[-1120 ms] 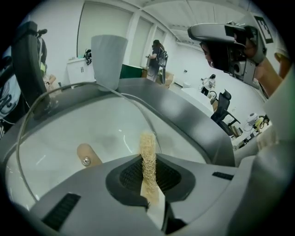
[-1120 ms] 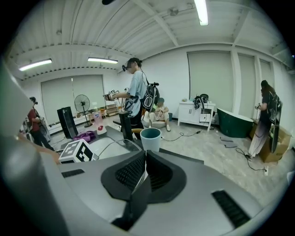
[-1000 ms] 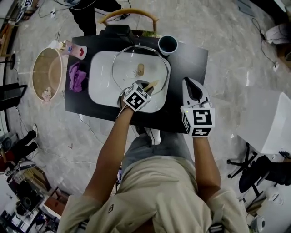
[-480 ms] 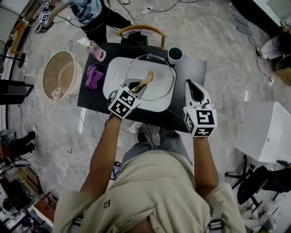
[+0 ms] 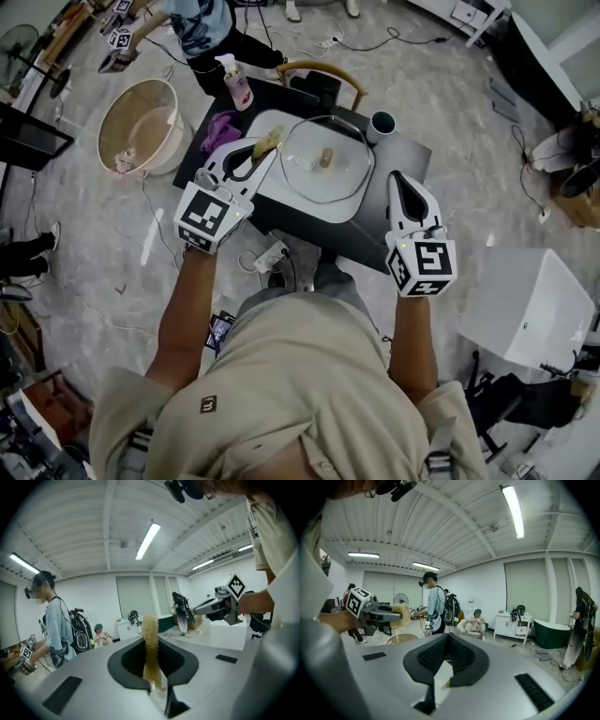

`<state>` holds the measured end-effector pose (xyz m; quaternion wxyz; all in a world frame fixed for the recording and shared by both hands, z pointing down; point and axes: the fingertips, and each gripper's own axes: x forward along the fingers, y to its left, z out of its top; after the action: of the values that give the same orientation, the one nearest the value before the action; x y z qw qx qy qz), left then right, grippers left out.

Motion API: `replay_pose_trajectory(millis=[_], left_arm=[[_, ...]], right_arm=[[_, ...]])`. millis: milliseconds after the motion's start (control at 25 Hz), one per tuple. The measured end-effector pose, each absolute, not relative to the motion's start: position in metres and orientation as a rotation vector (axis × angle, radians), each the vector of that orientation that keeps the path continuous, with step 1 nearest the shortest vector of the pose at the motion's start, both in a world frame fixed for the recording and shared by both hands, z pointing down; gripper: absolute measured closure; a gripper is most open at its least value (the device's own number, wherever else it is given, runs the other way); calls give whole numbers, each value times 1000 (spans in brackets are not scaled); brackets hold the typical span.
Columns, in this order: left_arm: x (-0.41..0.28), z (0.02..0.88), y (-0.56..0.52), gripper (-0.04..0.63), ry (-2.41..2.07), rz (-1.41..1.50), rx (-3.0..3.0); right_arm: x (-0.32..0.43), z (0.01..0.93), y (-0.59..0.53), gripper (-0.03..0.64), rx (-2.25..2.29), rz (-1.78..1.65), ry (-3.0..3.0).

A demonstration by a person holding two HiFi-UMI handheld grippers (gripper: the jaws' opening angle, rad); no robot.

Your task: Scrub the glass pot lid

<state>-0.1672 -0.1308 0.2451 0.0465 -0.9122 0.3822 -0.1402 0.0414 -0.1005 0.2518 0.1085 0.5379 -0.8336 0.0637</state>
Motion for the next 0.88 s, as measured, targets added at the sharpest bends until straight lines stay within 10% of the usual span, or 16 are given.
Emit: replay_pose_trajectory(millis=[880], left_arm=[[-226, 170, -57, 549, 1279, -201, -2666]], right_arm=[[8, 190, -39, 595, 1539, 9, -2482]])
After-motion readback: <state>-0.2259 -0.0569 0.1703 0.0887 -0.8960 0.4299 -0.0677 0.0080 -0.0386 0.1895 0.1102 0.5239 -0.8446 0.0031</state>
